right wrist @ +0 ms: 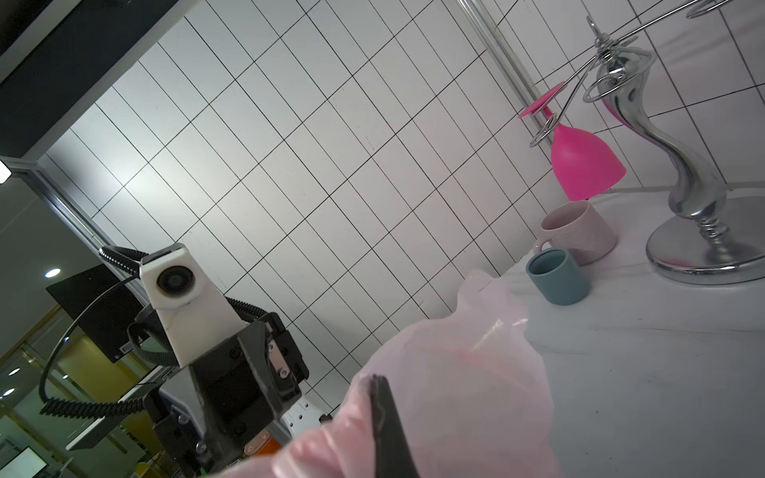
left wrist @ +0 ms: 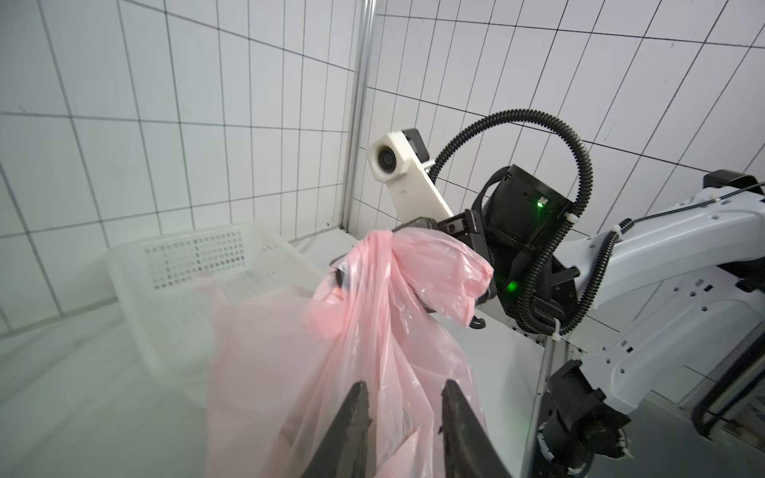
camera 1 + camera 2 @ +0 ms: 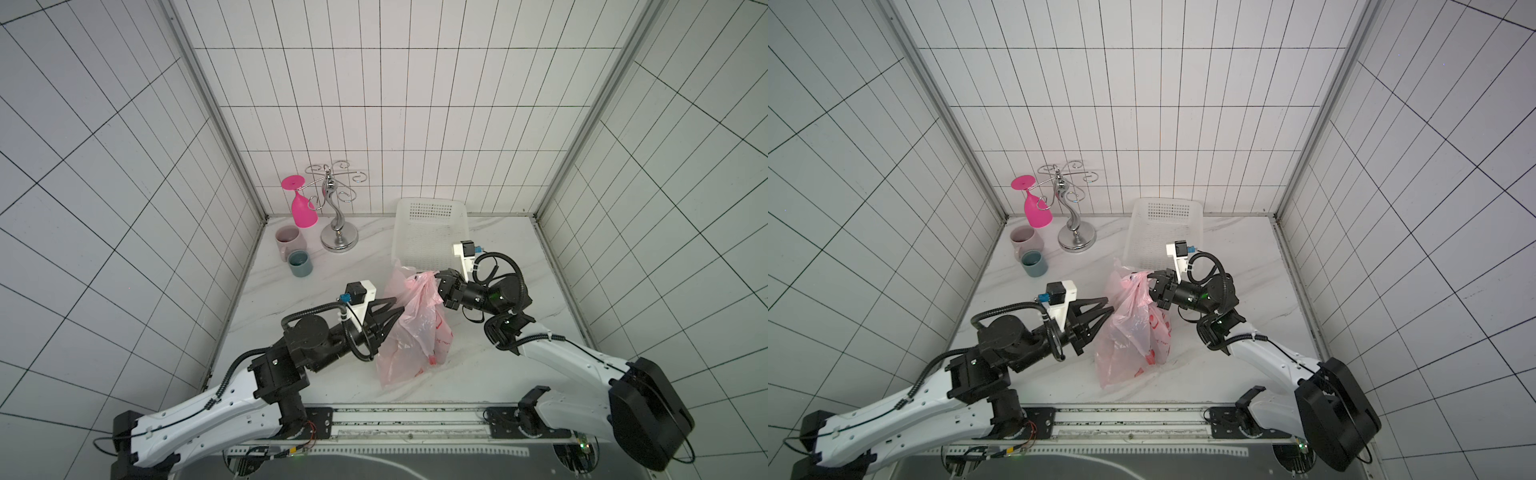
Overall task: Place the pineapple into a plastic bag & tie a knot
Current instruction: Cross the plastic bag at the center of the board.
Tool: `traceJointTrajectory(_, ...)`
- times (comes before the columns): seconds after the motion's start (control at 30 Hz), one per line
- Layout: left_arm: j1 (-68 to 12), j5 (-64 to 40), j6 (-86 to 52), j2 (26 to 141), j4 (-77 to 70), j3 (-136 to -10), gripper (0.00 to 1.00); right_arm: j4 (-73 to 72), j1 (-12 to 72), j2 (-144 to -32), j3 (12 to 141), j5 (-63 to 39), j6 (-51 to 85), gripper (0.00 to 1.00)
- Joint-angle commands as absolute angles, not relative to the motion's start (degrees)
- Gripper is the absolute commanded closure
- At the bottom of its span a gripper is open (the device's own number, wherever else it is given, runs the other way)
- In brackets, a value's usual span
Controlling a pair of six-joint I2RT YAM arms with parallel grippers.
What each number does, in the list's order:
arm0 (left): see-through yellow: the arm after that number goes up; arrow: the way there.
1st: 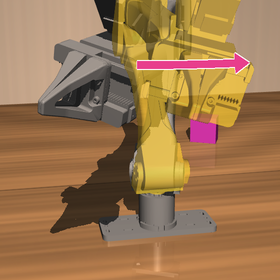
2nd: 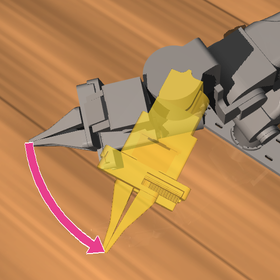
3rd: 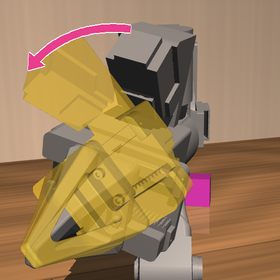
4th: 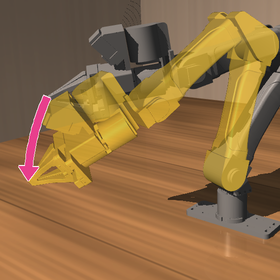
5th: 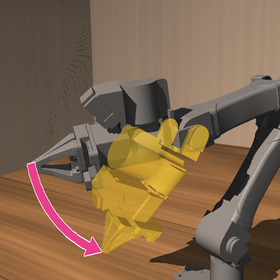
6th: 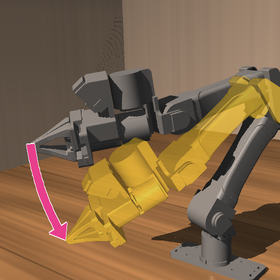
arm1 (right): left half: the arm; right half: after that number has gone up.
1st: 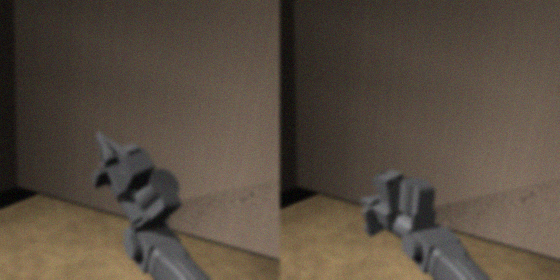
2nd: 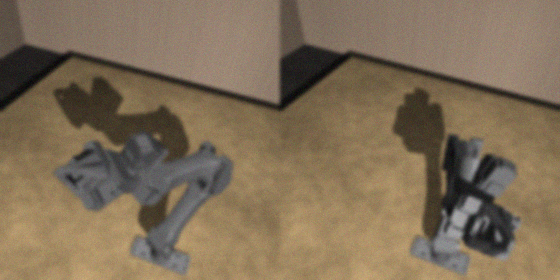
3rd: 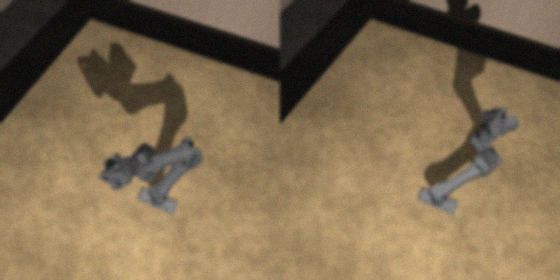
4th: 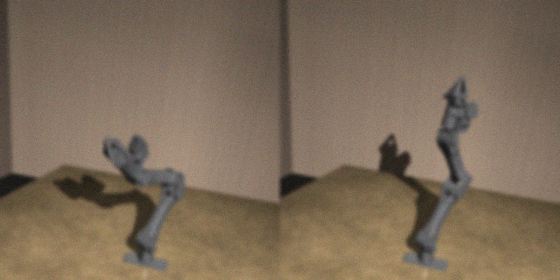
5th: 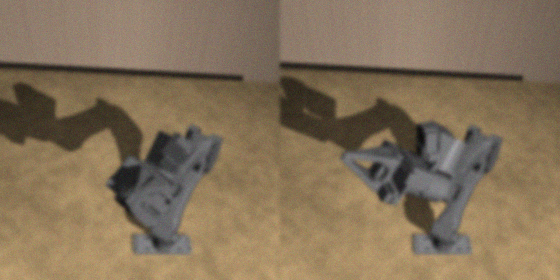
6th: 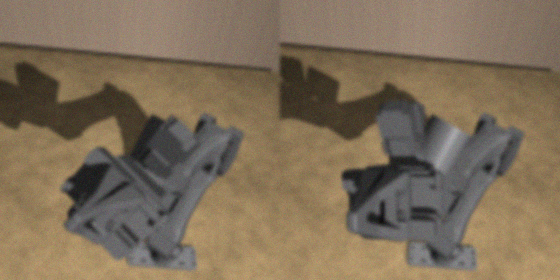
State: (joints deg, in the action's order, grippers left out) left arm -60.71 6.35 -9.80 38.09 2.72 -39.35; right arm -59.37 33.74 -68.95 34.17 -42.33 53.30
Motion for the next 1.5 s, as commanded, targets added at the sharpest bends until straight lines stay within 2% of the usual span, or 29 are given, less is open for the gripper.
traceJointTrajectory(0.0,-60.97,14.76,-4.5,37.23,6.67,-41.07,0.59,-67.36,33.45,-68.5,44.41,-43.37,54.67,1.0)
traceJointTrajectory(0.13,-60.14,15.47,-2.06,40.85,2.8,-41.12,0.51,-67.02,33.46,-68.99,44.91,-44.12,54.76,1.0)
traceJointTrajectory(0.33,-51.9,2.83,-6.04,48.76,-3.18,-40.13,0.5,-64.64,33.41,-68.71,45.09,-44.56,53.43,1.0)
traceJointTrajectory(0.43,-50.54,-2.89,-8.92,50.1,-7.24,-37.53,0.51,-62.39,33.4,-68.15,44.83,-43.54,51.37,1.0)
traceJointTrajectory(0.57,-50.75,-11.37,-12.97,53.33,-13.17,-34.3,0.57,-61.17,33.46,-68.18,43.99,-41.37,49.23,1.0)
traceJointTrajectory(0.73,-52.99,-16.04,-15.82,59.59,-14.74,-35.07,0.83,-60.84,33.41,-69.04,42.86,-38.33,47.41,1.0)
traceJointTrajectory(0.93,-54.67,-14.97,-16.08,60.91,-15.16,-35.4,0.89,-57.3,33.45,-67.61,41.02,-32.73,43.61,1.0)
traceJointTrajectory(1.07,-54.54,-13.15,-16.43,61.39,-15.15,-34.82,0.88,-63.21,33.49,-69.74,41.09,-36.94,48.79,1.0)
traceJointTrajectory(1.2,-52.8,-7.66,-18.11,57.97,-13.58,-33.69,0.8,-69.23,33.52,-72.3,41.78,-42.75,54.26,1.0)
traceJointTrajectory(1.47,-44.08,-11.99,-20.92,45.95,-14.19,-30.34,0.7,-70.94,33.49,-73.33,43.1,-46.03,55.84,1.0)
